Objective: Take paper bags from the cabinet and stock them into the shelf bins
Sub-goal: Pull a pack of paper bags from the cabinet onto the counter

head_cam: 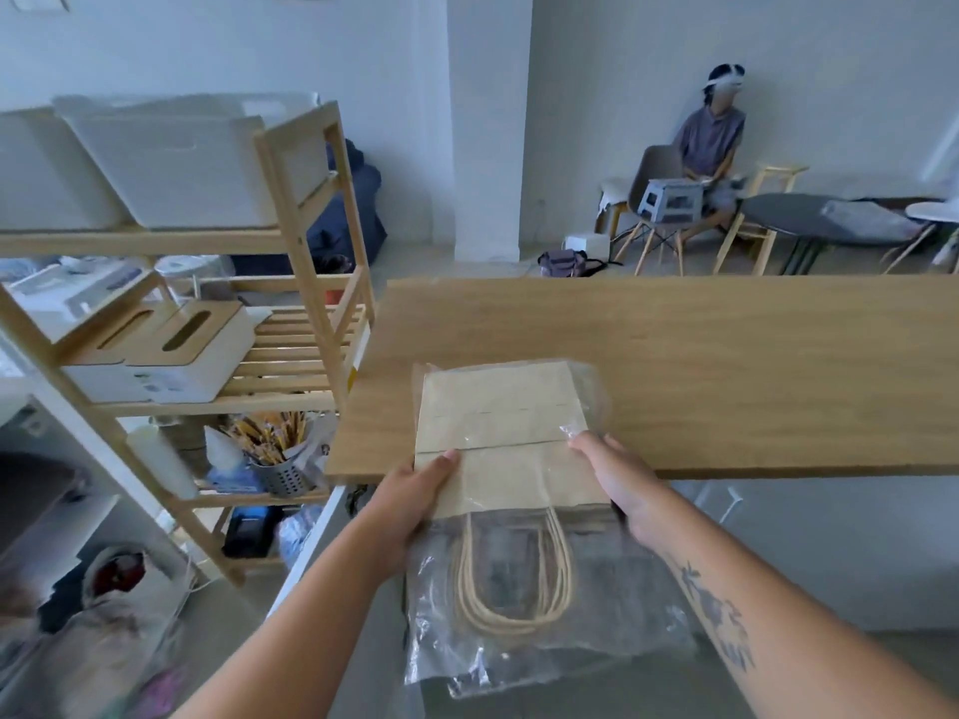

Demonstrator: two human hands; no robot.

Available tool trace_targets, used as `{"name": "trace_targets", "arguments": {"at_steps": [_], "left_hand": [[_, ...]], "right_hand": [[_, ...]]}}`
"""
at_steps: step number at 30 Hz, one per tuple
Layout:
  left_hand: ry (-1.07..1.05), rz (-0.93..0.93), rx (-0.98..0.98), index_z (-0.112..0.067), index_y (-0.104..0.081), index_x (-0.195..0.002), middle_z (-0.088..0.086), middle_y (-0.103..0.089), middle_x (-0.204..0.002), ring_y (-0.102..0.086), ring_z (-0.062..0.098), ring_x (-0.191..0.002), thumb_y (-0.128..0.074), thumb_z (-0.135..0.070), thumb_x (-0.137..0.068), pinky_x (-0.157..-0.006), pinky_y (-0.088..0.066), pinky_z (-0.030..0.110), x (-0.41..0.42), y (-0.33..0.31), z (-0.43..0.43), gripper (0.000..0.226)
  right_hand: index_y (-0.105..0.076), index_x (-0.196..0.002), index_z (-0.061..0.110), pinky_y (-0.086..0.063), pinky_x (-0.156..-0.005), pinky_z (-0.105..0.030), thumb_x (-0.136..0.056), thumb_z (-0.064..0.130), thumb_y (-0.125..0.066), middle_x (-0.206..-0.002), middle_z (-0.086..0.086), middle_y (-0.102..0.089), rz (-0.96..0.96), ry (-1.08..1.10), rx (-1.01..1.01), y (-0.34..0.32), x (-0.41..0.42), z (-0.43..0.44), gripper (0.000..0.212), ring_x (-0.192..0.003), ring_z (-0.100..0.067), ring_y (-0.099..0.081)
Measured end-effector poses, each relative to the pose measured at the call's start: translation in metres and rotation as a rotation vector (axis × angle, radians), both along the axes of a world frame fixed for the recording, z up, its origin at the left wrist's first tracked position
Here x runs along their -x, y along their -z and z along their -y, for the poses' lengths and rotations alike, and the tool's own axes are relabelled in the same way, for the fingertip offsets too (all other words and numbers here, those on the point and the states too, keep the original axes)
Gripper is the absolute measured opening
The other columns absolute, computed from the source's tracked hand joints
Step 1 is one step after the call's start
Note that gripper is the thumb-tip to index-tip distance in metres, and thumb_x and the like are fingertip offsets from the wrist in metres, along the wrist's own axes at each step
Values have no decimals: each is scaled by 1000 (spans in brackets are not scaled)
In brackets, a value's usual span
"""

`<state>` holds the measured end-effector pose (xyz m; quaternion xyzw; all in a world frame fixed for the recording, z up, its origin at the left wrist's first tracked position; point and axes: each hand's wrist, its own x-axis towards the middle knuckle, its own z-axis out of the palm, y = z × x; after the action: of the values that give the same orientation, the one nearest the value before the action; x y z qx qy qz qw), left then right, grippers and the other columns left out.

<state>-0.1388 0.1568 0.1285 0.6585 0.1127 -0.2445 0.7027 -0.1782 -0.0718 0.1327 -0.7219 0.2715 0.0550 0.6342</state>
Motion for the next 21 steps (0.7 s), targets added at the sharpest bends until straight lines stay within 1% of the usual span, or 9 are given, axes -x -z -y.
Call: {"name": "trace_targets", "arguments": {"at_steps": [2,4,5,7,9,13,17,19,21], "left_hand": [[-47,-11,17,-6,-62,-107,15,-76,-92,-74,30,-79,-69,-28,-92,-66,-63,40,-20,-8,13,28],[-96,-17,50,-5,-61,-109,18,-75,-95,-73,30,-76,-68,-25,-93,-56,-62,37,-39,-13,26,27],[-124,-17,60,-5,-60,-113,19,-74,-99,-73,30,-76,-69,-24,-93,-52,-60,35,-49,-15,32,29],[-176,-8,69,-5,-59,-117,19,-74,-101,-74,30,-75,-69,-23,-92,-50,-58,32,-66,-16,43,32],[-221,7,64,-5,-60,-120,19,-74,-102,-74,32,-80,-70,-23,-92,-54,-59,34,-82,-12,53,35],[-267,23,37,-6,-63,-120,18,-75,-102,-74,35,-89,-70,-23,-92,-63,-61,37,-117,-4,59,34],[-277,5,24,-8,-63,-115,18,-75,-102,-73,36,-93,-70,-23,-92,-76,-61,44,-161,6,53,28],[-276,-8,25,-9,-63,-112,18,-75,-103,-72,37,-94,-70,-23,-92,-81,-60,48,-186,13,47,25],[-275,-7,19,-8,-64,-112,18,-74,-103,-72,37,-94,-70,-23,-92,-81,-60,48,-212,21,41,26]], "right_hand": [[-60,-99,20,-46,-94,-39,-60,58,-60,-107,-8,-68,24,-29,4,-9,-28,13,55,-103,-28,-63],[-58,-99,22,-46,-97,-38,-77,48,-61,-106,-2,-67,49,-63,-21,-13,-53,24,35,-104,-25,-62],[-58,-101,22,-46,-100,-39,-82,44,-61,-106,0,-67,67,-75,-28,-11,-65,30,29,-104,-23,-63],[-62,-103,21,-48,-101,-44,-73,46,-61,-104,0,-71,102,-81,-5,-5,-88,40,39,-102,-24,-65],[-63,-103,23,-49,-100,-47,-63,49,-60,-104,0,-72,123,-95,-5,3,-110,48,48,-100,-24,-66],[-65,-102,23,-49,-100,-48,-67,45,-61,-103,0,-73,105,-120,-51,12,-154,55,42,-99,-24,-67],[-66,-102,22,-50,-100,-46,-86,33,-63,-104,-1,-73,96,-133,-88,23,-199,51,19,-100,-23,-68],[-64,-100,19,-50,-99,-44,-92,27,-62,-99,-1,-72,76,-134,-106,28,-223,46,12,-98,-23,-67],[-58,-88,16,-50,-97,-41,-94,23,-61,-89,4,-66,52,-110,-121,33,-243,39,10,-94,-22,-64]]}}
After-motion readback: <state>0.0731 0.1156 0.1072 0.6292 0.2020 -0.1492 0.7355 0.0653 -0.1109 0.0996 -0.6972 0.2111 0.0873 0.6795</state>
